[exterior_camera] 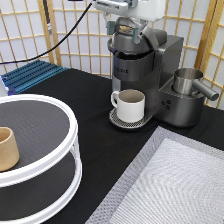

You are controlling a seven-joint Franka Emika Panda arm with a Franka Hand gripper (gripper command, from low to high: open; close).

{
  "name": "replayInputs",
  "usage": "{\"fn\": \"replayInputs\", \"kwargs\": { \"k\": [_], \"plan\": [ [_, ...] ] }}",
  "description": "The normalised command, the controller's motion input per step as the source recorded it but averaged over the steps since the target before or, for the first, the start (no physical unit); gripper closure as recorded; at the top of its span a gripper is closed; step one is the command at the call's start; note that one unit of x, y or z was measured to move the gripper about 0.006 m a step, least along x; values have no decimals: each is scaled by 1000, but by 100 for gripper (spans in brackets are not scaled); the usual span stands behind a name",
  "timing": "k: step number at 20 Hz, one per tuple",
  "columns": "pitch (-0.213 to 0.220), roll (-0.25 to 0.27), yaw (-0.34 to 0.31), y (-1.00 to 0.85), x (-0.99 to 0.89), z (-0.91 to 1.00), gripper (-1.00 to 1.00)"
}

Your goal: Make coffee

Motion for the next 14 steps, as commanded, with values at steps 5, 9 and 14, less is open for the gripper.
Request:
{"fn": "replayInputs", "kwargs": {
  "k": [5,9,14],
  "plan": [
    [0,-23,-36,-69,62,1000,-100],
    [12,-93,-22,601,295,729,-100],
    [47,-71,0,572,282,66,-100]
  ]
}}
